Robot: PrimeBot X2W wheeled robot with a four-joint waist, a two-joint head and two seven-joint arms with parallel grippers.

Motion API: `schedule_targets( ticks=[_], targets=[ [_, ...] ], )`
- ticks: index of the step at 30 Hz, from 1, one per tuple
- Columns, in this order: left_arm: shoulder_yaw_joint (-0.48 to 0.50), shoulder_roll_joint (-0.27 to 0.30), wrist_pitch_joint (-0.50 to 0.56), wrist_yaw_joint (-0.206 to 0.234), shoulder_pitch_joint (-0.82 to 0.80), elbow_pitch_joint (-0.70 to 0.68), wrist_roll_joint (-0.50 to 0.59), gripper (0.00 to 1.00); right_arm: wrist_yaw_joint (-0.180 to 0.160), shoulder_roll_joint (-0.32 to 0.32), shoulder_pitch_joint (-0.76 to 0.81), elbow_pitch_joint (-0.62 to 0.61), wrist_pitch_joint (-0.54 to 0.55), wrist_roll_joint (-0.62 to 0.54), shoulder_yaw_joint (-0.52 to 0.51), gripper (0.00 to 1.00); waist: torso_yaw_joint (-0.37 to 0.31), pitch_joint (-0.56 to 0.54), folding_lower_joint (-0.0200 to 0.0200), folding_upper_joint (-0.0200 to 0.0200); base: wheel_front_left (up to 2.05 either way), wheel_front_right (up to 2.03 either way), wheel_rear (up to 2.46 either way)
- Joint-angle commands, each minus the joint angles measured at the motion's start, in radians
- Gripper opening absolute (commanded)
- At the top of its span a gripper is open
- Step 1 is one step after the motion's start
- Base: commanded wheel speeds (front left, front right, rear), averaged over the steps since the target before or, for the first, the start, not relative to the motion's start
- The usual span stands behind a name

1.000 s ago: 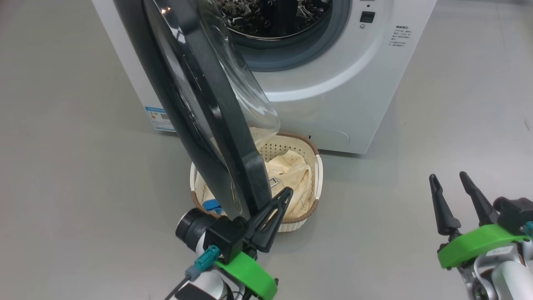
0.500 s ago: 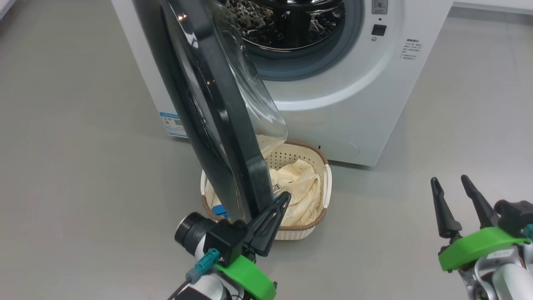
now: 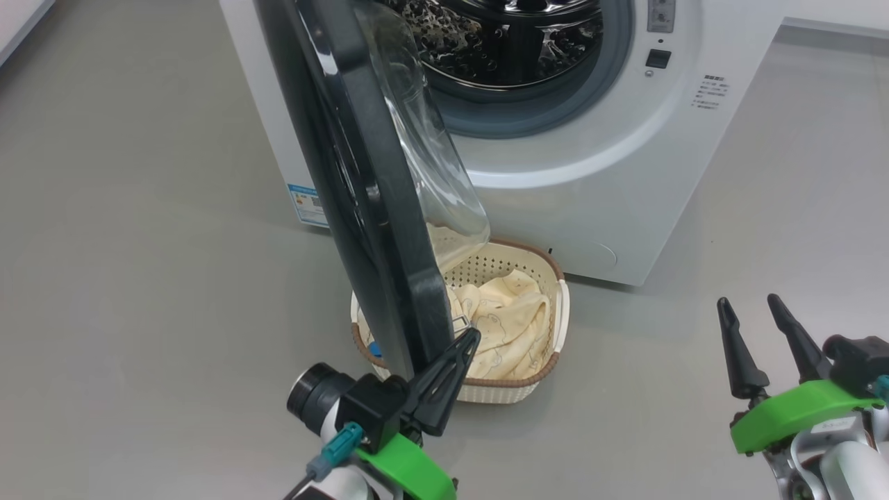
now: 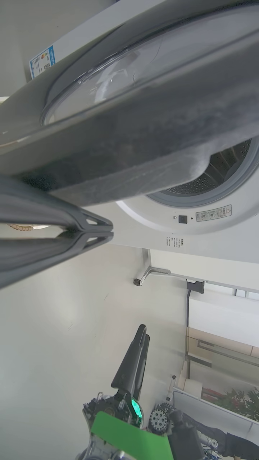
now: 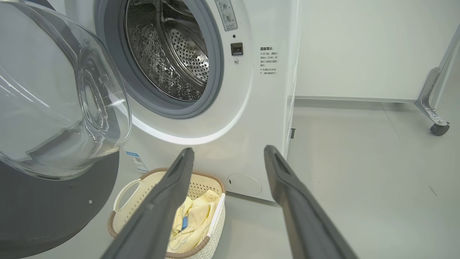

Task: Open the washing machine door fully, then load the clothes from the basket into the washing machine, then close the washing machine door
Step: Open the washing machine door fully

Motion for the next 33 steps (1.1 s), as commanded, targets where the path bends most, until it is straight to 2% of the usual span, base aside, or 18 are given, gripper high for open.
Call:
schedule_targets(
  ticks=[1,16,33],
  targets=[
    [0.054,0.033,0.002,0.017,-0.026,-0.022,-0.01,0.0,-0.003,-0.015,-0.011,-0.027,-0.011,0.003,0.012,1.0,0.006,0.003,0.0,-0.0001,0.0,0.0,0.0],
    [0.06,0.061,0.009,0.049,-0.016,-0.053,-0.01,0.0,-0.003,-0.011,-0.02,-0.027,-0.011,0.001,0.014,1.0,0.048,0.019,0.0,-0.0001,0.0,0.0,0.0],
    [0.127,0.14,0.037,0.151,0.063,-0.149,-0.032,0.0,-0.003,-0.015,-0.017,-0.025,-0.011,0.002,0.002,1.0,0.097,0.032,0.0,-0.0001,0.0,0.0,0.0]
  ],
)
